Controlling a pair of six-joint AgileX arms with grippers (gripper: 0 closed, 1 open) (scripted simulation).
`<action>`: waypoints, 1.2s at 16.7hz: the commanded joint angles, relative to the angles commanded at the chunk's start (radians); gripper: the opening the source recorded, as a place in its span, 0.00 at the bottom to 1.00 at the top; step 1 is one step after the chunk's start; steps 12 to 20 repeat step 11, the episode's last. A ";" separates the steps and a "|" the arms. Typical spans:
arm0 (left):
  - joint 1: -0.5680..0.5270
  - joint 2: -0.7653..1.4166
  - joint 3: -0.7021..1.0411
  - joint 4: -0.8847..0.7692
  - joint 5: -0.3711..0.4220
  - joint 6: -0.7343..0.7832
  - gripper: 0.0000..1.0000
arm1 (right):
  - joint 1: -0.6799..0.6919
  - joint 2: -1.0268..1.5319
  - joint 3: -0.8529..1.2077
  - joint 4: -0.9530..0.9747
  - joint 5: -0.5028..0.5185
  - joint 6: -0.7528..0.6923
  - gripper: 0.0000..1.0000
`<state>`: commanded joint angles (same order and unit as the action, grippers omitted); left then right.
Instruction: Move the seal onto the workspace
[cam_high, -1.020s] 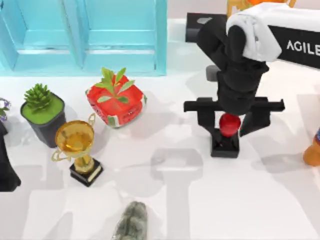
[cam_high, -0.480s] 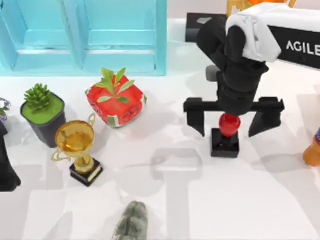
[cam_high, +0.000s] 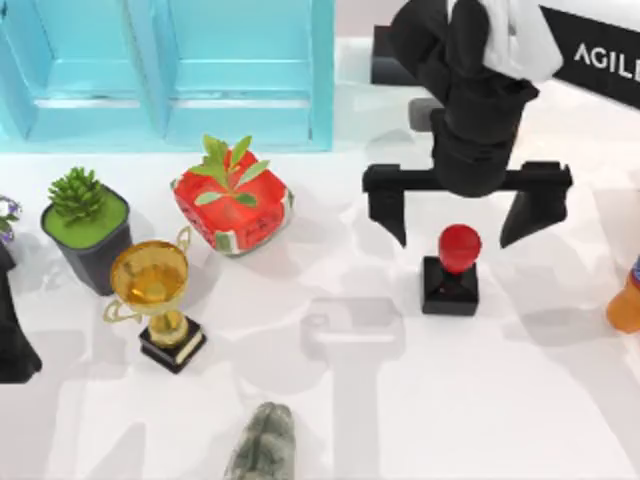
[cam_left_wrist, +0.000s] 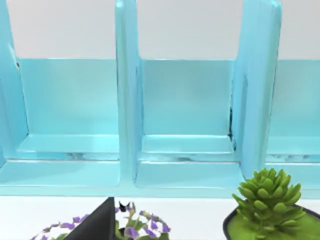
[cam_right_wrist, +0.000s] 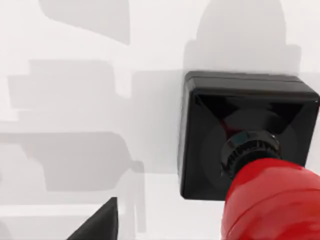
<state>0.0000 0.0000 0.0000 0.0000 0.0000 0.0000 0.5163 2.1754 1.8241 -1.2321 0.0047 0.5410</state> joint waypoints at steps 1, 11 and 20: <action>0.000 0.000 0.000 0.000 0.000 0.000 1.00 | 0.000 0.005 0.066 -0.061 0.000 0.000 1.00; 0.000 0.000 0.000 0.000 0.000 0.000 1.00 | -0.008 0.013 0.486 -0.458 0.000 -0.006 1.00; 0.000 0.000 0.000 0.000 0.000 0.000 1.00 | -0.008 0.013 0.486 -0.458 0.000 -0.006 1.00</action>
